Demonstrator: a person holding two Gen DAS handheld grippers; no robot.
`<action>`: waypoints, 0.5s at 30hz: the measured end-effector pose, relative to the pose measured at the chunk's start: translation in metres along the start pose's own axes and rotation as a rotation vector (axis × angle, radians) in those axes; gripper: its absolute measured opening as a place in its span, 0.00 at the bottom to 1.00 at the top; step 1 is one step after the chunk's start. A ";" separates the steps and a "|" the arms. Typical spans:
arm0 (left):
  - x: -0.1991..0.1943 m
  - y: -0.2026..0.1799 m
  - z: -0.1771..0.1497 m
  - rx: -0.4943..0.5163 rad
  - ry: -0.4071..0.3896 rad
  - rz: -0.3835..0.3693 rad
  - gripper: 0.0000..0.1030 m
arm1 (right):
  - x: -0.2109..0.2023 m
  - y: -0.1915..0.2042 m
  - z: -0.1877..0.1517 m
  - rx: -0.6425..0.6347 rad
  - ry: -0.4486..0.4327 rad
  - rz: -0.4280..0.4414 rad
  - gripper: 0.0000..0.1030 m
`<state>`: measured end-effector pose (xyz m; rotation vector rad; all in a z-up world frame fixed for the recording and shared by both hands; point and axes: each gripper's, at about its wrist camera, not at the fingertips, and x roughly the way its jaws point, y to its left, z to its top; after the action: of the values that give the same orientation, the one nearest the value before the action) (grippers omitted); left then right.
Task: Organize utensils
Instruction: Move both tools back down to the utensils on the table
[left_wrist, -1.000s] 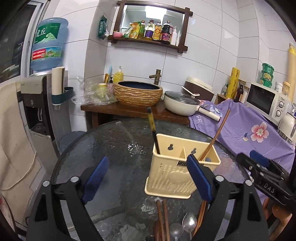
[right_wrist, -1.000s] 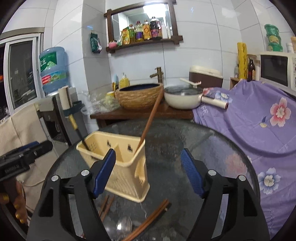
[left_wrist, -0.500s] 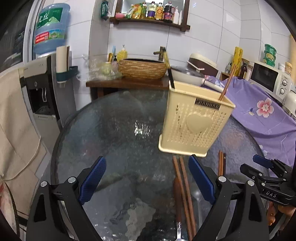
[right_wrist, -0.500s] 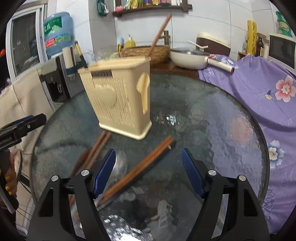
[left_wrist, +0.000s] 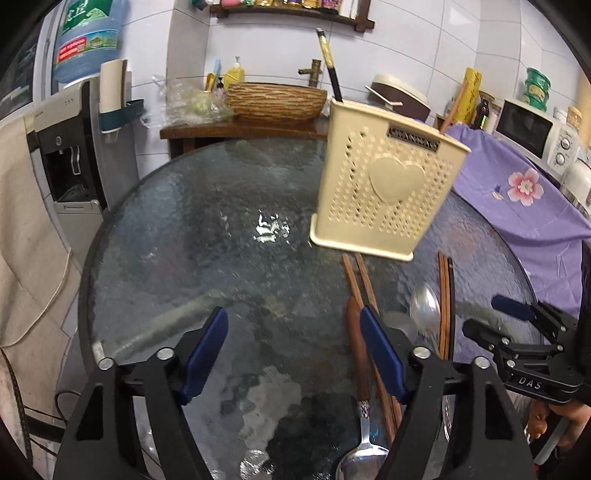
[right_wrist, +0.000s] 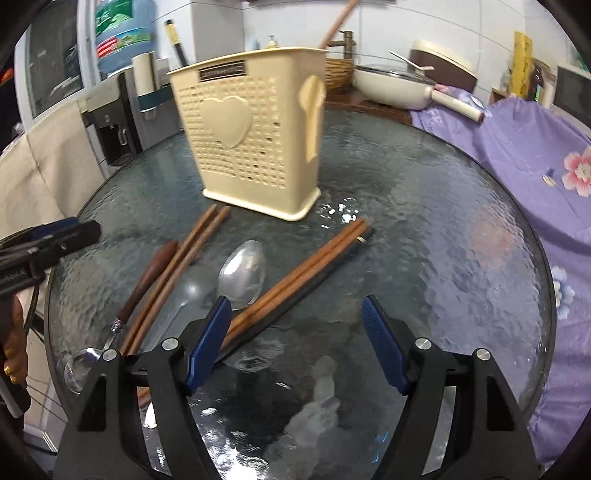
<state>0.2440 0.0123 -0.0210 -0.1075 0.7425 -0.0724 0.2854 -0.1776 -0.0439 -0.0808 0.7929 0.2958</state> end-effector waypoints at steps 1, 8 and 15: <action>0.002 -0.001 -0.002 0.007 0.011 -0.004 0.63 | 0.000 0.003 0.001 -0.011 -0.005 -0.002 0.70; 0.009 -0.008 -0.014 0.028 0.075 -0.037 0.45 | 0.005 0.014 0.013 -0.038 0.001 0.051 0.63; 0.016 -0.022 -0.019 0.079 0.119 -0.066 0.43 | 0.009 0.013 0.012 -0.020 0.019 0.055 0.63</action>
<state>0.2417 -0.0125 -0.0431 -0.0530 0.8545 -0.1723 0.2959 -0.1607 -0.0416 -0.0810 0.8123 0.3551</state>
